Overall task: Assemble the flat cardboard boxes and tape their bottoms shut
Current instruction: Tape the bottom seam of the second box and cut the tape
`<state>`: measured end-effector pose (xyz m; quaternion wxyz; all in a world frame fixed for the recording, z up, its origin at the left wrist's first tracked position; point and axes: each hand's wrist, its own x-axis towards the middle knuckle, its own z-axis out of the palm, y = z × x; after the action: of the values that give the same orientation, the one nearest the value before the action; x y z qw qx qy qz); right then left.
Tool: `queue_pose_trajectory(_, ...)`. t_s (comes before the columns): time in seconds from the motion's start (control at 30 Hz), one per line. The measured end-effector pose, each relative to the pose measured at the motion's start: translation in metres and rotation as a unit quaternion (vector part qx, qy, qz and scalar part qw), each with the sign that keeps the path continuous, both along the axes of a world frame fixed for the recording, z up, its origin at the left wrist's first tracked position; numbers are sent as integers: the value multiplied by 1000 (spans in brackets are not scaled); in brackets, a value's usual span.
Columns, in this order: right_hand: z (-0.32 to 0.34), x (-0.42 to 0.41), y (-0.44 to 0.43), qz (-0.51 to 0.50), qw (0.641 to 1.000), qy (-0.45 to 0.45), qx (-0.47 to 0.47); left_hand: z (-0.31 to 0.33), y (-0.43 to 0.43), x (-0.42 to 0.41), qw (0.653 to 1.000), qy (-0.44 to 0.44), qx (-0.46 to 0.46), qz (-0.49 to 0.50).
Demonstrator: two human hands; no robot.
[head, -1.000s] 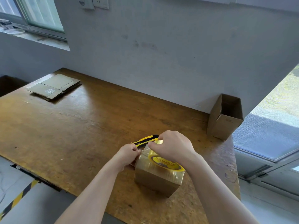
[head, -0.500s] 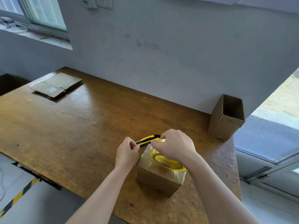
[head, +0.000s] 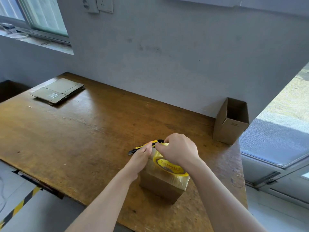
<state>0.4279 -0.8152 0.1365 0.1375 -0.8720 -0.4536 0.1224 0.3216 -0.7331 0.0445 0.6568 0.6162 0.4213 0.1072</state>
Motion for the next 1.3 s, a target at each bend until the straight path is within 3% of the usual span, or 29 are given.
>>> queue_pose_trajectory(0.13,1,1,-6,3,1000,22,7,-5,-2,7,999,-23,11,-21)
queue_pose_trajectory(0.3,1,14,-23,4,984,175,28,-14,0,7,999,-32,39,-7)
queue_pose_trajectory(0.4,-1,16,-30,0,979,197,53,-17,0,9,997,-27,73,4)
queue_pose_trajectory(0.6,1,31,-46,-29,981,191,27,-23,5,12,991,16,134,2)
queue_pose_trajectory(0.93,-17,56,-90,-79,989,87,-92,-29,8,12,984,25,178,-14)
queue_pose_trajectory(1.3,-48,50,-108,-110,990,75,-44,-25,2,12,980,36,198,-8)
